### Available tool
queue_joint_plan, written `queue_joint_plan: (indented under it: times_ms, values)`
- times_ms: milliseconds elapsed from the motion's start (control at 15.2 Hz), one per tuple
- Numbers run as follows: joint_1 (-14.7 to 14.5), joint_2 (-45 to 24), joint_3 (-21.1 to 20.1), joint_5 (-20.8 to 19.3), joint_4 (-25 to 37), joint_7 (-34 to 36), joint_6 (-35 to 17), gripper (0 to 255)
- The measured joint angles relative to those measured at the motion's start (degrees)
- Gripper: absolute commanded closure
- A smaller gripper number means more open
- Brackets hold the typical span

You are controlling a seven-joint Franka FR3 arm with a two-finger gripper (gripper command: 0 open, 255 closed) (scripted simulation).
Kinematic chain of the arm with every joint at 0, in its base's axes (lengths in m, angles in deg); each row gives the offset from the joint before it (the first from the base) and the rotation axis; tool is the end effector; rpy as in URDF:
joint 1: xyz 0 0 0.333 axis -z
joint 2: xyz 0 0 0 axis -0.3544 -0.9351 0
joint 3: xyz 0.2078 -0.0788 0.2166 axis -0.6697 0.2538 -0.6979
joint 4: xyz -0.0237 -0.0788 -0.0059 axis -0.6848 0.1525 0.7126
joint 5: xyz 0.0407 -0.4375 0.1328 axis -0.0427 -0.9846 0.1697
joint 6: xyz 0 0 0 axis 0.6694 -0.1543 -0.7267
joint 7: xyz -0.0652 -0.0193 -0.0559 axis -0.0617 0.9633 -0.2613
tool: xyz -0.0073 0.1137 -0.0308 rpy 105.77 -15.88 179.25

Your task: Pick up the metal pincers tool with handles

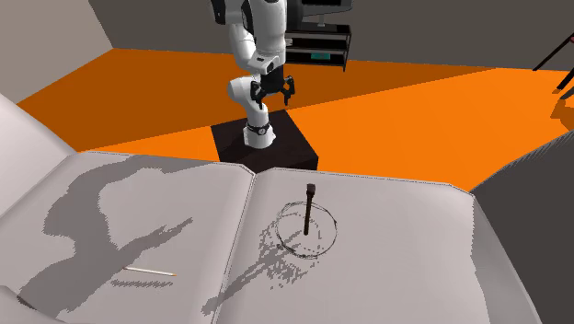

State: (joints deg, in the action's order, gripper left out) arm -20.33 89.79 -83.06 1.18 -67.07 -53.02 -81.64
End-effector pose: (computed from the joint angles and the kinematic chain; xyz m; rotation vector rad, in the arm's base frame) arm 0.3795 -0.0119 0.5476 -3.1236 0.1602 0.0953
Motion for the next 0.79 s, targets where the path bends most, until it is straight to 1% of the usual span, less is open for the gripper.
queue_joint_plan:
  times_ms: [66, 198, 660, 792]
  values:
    - [0.00, 0.00, 0.00, 0.00, 0.00, 0.00, 0.00, 0]
    - [0.13, -2.66, 0.08, 0.00, 1.17, 0.22, -1.64, 0]
    - [0.28, -16.86, -0.80, 0.81, 8.76, 3.01, -9.28, 0]
    - [0.30, -21.71, -1.03, 1.00, 12.33, 3.84, -10.93, 0]
